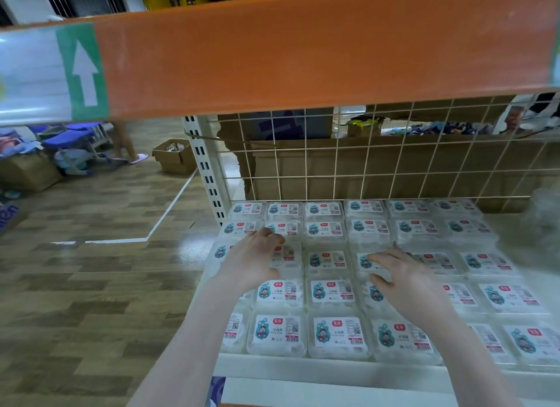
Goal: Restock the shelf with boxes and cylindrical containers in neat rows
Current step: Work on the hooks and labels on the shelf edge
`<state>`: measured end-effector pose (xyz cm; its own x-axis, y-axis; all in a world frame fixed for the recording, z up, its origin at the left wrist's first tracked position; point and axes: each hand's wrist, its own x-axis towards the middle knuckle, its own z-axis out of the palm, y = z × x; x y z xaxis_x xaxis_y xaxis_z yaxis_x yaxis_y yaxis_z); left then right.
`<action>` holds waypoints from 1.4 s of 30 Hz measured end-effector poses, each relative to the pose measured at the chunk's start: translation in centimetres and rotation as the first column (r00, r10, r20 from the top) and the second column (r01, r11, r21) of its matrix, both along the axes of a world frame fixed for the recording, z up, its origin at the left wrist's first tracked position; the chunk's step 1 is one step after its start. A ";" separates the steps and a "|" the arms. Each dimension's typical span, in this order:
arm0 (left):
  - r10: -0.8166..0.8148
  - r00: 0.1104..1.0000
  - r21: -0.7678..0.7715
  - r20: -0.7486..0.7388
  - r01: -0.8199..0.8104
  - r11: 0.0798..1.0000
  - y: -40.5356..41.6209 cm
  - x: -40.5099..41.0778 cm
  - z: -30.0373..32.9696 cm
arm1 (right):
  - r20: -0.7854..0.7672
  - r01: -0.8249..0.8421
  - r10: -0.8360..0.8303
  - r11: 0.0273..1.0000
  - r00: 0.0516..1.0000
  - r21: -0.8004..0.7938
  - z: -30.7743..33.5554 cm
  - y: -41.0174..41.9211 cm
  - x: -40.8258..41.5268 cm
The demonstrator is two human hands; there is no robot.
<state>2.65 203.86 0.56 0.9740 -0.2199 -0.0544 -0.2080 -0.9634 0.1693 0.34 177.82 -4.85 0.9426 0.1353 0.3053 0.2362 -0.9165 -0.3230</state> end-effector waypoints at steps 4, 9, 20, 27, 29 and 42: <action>0.015 1.000 -0.011 0.015 -0.015 1.000 -0.1 -0.4 -0.1 | 0.030 -0.018 0.018 1.000 0.999 0.012 -0.1 -0.2 0.0; 0.059 0.995 -0.039 0.080 -0.056 0.998 -0.7 -1.8 -0.1 | 0.173 -0.053 0.048 0.998 0.984 0.022 -0.5 -1.2 -0.1; 0.334 0.907 -0.244 0.255 -0.274 0.930 -4.4 -7.7 -2.3 | 0.180 0.127 -0.135 0.990 0.974 0.052 -0.3 -4.6 -2.7; 0.376 0.906 -0.340 0.192 -0.298 0.892 -5.5 -11.6 -2.0 | 0.264 0.294 -0.315 0.949 0.912 0.117 0.4 -6.3 -8.1; 0.336 0.924 -0.334 0.184 -0.263 0.905 -5.8 -12.7 -1.6 | 0.285 0.342 -0.361 0.932 0.888 0.115 0.5 -6.3 -10.3; 0.111 0.987 -0.378 0.113 -0.061 0.924 -11.3 -18.2 -1.1 | 0.284 0.591 -0.608 0.792 0.742 0.153 2.3 -11.0 -22.8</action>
